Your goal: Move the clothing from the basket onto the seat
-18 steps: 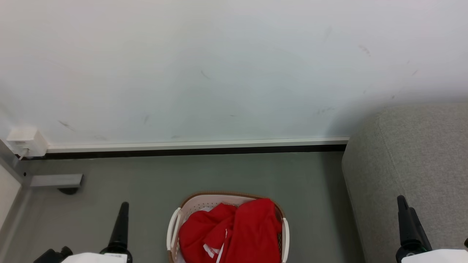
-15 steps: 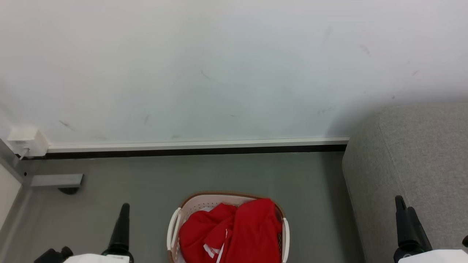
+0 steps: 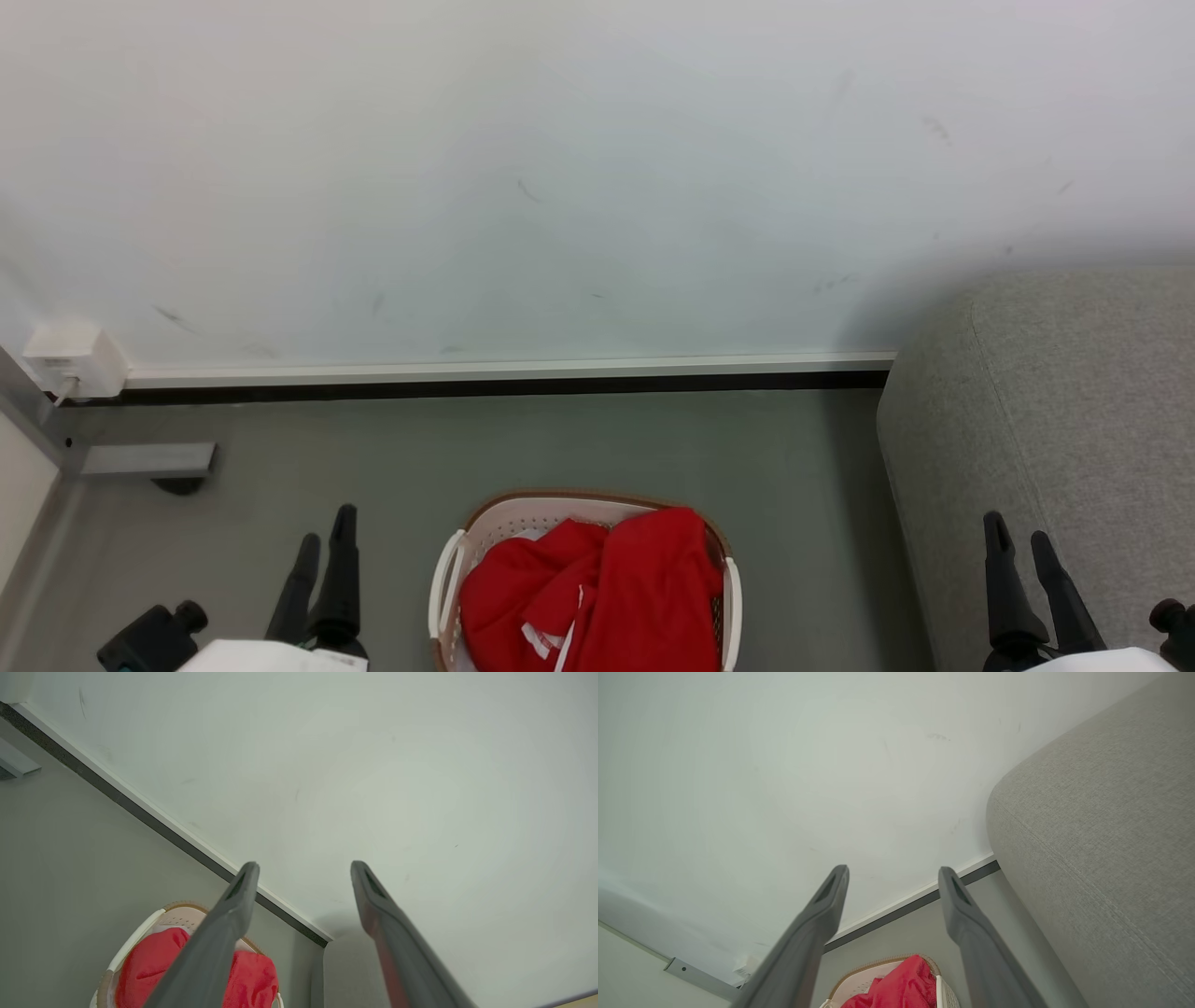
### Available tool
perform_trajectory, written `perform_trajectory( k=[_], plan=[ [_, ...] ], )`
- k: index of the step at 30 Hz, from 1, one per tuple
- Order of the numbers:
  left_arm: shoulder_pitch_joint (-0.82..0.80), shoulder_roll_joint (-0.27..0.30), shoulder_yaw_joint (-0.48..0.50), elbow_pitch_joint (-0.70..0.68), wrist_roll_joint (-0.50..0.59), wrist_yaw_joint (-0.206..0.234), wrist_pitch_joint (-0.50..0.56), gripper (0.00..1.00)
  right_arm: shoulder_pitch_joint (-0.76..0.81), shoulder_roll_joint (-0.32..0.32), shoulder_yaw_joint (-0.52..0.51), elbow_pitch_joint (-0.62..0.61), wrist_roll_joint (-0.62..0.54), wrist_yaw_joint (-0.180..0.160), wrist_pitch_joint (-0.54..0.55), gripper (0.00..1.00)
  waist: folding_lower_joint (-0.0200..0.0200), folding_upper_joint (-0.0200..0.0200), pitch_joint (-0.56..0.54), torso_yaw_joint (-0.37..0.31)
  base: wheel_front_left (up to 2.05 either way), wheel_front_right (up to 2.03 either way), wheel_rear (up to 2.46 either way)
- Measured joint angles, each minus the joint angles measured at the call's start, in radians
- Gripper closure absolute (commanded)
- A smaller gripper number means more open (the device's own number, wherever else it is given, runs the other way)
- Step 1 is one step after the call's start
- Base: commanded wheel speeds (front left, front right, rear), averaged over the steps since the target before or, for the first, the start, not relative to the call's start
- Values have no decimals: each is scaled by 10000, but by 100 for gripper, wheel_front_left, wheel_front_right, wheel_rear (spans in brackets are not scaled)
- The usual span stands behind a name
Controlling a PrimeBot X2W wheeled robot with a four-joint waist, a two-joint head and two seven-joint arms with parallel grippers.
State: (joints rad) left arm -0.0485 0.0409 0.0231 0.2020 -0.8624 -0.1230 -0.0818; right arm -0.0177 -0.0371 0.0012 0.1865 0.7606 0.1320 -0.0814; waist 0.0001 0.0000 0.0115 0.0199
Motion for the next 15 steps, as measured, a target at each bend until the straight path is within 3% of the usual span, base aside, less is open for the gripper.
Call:
perform_trajectory(
  k=[15],
  plan=[
    [173, 33, -98, -334, 2499, -12, -443, 0, 77, -15, 146, 48, -2048, 0, -433, 0, 0, 0, -6, 78, 0, 0, 0]
  ],
)
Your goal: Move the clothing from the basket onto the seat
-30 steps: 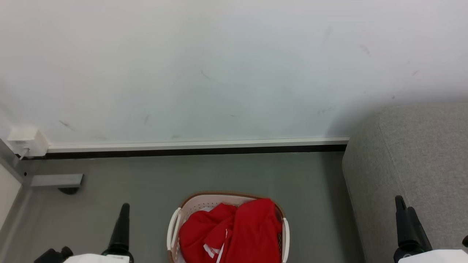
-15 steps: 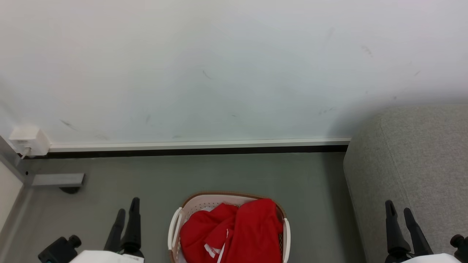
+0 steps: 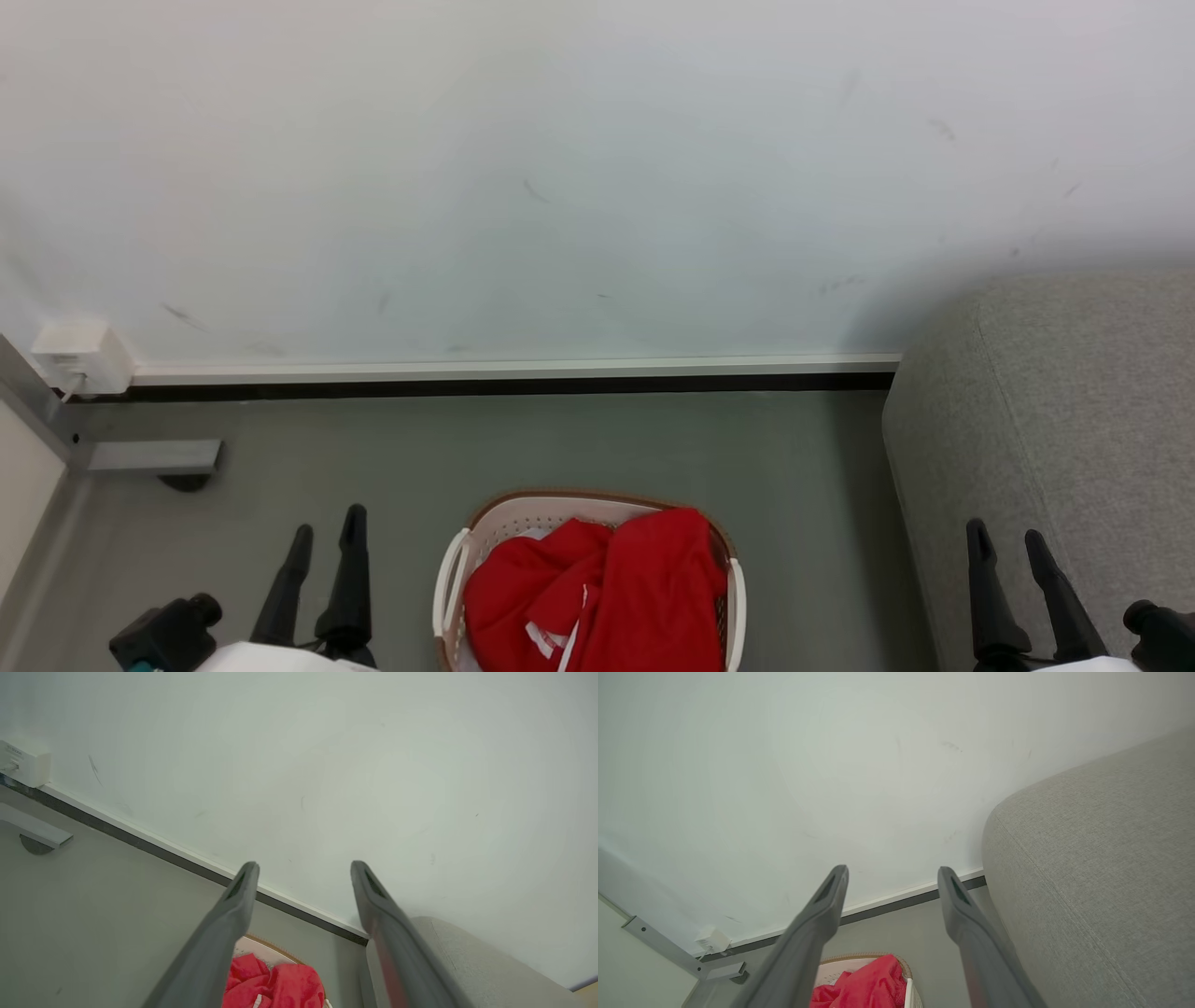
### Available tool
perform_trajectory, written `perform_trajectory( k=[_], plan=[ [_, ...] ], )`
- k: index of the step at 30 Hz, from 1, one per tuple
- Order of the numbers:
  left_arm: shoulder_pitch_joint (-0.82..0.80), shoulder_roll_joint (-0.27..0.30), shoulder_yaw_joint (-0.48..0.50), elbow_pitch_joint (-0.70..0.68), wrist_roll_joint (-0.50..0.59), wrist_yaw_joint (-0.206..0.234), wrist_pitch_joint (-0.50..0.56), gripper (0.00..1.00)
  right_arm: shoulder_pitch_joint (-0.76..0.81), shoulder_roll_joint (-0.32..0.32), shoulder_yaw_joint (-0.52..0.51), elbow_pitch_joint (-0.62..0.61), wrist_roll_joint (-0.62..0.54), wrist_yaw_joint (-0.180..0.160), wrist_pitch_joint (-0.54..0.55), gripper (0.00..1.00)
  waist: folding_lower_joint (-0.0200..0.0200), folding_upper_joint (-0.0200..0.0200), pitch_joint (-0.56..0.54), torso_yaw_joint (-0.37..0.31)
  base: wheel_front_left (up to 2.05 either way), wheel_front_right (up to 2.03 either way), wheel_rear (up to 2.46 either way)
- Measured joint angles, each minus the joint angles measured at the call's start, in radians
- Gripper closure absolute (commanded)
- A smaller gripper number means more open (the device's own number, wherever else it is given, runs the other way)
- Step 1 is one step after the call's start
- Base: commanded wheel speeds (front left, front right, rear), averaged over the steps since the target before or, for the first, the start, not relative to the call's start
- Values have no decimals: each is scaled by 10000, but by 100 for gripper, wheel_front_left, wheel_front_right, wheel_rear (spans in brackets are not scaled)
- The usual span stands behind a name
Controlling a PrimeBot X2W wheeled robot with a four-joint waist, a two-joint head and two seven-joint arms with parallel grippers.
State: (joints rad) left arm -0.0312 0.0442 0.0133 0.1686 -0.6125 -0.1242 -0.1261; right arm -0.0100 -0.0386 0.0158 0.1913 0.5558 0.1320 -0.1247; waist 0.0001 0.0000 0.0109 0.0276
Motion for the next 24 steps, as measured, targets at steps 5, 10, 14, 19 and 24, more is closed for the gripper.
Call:
perform_trajectory(
  k=[5, 10, 14, 19, 24],
  plan=[
    [19, 33, 8, -52, 627, -2, -155, 0, 35, -6, 33, -6, -573, 0, -148, 0, 0, 0, 11, 33, 0, 0, 0],
    [81, 59, 8, -46, 1210, -2, -253, 0, 70, -10, 48, -19, -1104, 0, -267, 0, -1, 0, 27, 56, 0, 0, 0],
    [97, 75, -4, -42, 1655, -17, -343, 0, 92, -15, 33, -29, -1553, 0, -355, 0, 0, 0, 42, 72, 0, 0, 0],
    [108, 102, -33, -36, 2238, -19, -506, 0, 118, -21, -23, -54, -2176, 0, -523, 0, 0, 0, 50, 91, 0, 0, 0],
    [128, 132, -54, -29, 2545, -29, -606, 0, 126, -27, -75, -86, -2558, -2, -614, 0, 0, 0, 45, 105, 0, 0, 0]
  ],
)
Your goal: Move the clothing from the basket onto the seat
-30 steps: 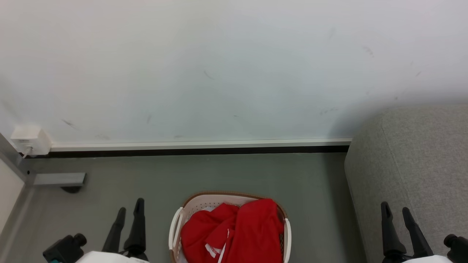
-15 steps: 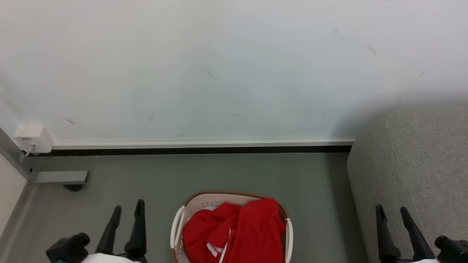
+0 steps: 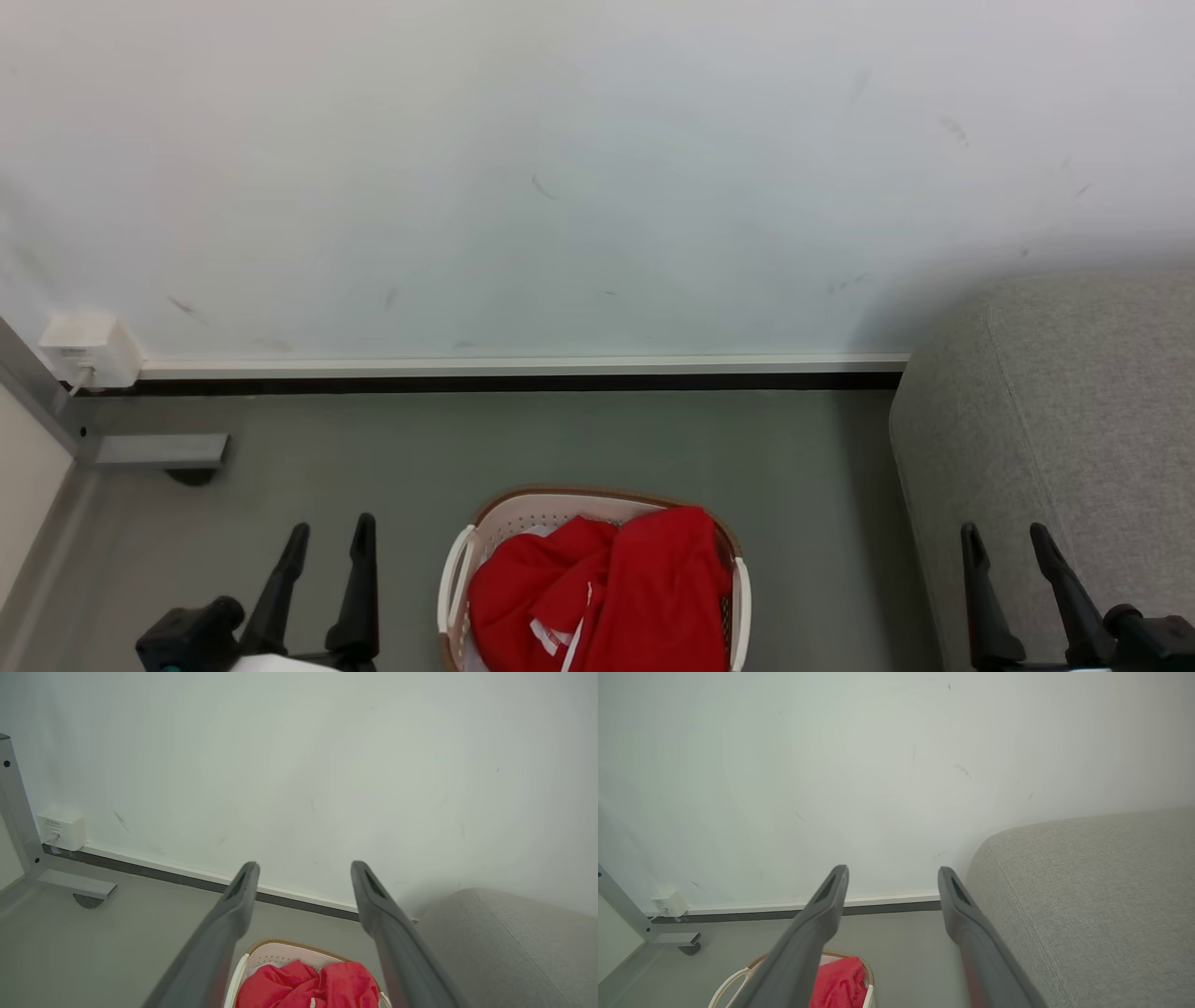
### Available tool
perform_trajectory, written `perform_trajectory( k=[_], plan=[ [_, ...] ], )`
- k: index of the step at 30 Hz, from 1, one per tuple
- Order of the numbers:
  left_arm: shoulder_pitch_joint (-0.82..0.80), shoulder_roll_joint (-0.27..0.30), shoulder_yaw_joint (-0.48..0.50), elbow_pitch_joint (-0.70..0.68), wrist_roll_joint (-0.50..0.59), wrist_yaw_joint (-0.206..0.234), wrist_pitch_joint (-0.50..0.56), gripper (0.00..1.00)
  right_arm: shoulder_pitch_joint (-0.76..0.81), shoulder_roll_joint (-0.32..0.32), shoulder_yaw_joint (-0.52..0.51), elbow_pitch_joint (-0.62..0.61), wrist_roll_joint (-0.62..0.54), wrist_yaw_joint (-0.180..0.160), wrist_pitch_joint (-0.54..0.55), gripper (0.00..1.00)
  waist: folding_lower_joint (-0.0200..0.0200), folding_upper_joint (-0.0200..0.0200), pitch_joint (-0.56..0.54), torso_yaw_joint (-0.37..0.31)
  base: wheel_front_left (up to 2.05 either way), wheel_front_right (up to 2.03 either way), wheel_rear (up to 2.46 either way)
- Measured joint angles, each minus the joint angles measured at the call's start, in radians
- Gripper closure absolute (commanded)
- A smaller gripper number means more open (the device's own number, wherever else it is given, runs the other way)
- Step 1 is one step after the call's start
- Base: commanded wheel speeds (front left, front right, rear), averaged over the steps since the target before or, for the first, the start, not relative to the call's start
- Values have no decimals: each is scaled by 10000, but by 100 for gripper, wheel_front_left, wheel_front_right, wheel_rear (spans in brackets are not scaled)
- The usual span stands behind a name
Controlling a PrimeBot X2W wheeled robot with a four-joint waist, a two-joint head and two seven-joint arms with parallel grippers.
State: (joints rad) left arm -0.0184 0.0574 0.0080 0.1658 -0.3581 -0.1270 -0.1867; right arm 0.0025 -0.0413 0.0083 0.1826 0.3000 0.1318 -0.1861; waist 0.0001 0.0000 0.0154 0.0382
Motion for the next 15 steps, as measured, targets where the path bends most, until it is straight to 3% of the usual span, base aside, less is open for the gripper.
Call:
perform_trajectory(
  k=[15],
  plan=[
    [85, 136, -65, 217, 1034, -4, -284, 0, 213, -21, -276, 56, -483, 2, -322, 0, -1, 0, -11, 68, 0, 0, 0]
  ],
)
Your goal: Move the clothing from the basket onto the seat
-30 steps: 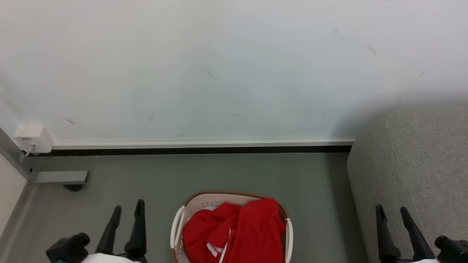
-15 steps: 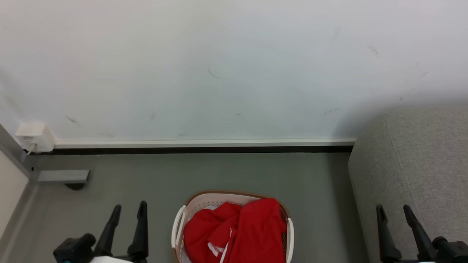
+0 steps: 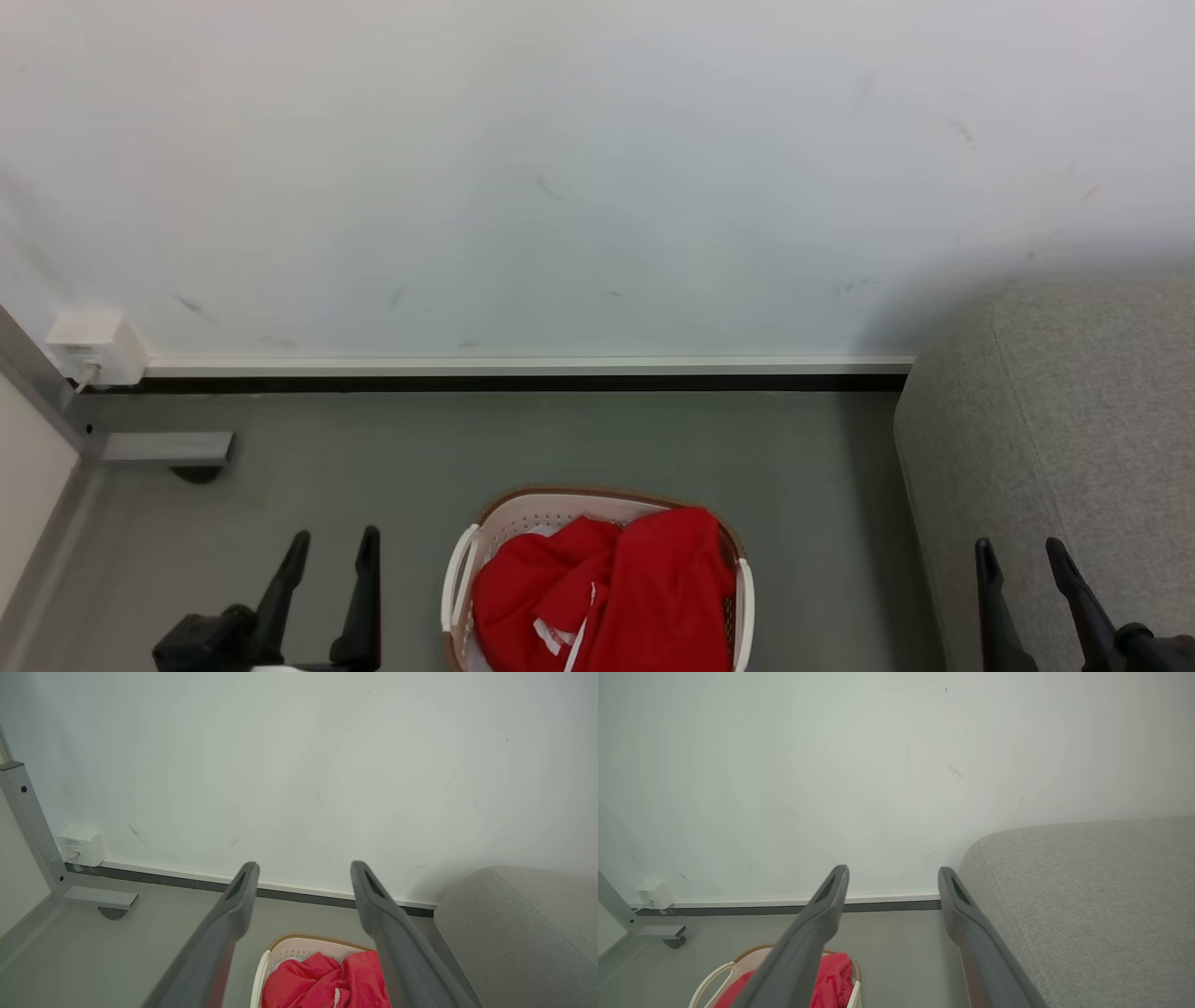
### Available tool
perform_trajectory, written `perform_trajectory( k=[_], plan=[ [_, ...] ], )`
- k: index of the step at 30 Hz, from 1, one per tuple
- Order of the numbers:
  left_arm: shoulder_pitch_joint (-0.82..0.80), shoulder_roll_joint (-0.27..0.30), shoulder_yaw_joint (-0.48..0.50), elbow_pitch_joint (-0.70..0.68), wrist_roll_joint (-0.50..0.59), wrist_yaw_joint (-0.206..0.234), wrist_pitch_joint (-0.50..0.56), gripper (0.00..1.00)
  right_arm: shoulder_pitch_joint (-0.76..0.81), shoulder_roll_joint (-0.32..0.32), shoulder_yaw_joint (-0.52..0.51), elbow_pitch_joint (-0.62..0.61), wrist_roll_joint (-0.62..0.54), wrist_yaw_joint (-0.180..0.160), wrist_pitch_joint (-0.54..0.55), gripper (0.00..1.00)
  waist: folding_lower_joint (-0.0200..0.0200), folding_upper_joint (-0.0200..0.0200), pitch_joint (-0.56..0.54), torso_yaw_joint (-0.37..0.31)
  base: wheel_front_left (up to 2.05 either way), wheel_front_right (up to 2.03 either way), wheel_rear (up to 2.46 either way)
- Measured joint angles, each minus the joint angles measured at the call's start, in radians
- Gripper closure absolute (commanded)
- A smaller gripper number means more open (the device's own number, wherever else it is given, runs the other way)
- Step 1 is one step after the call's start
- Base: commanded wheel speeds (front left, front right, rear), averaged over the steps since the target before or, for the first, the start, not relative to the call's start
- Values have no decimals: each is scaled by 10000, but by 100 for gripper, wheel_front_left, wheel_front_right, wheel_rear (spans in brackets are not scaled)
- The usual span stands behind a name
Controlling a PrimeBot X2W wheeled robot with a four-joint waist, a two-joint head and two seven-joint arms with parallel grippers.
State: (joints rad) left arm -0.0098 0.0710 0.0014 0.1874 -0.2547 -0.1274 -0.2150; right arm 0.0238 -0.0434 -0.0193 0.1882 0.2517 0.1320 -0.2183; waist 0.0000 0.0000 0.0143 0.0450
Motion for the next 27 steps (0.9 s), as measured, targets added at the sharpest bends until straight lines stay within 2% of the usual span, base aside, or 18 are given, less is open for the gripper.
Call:
perform_trajectory(
  k=[27],
  plan=[
    [72, 6, 23, 82, 1229, -42, -489, 0, 177, -27, 40, 163, -917, 0, -441, 0, 0, 0, 199, 127, 0, 0, 0]
  ],
)
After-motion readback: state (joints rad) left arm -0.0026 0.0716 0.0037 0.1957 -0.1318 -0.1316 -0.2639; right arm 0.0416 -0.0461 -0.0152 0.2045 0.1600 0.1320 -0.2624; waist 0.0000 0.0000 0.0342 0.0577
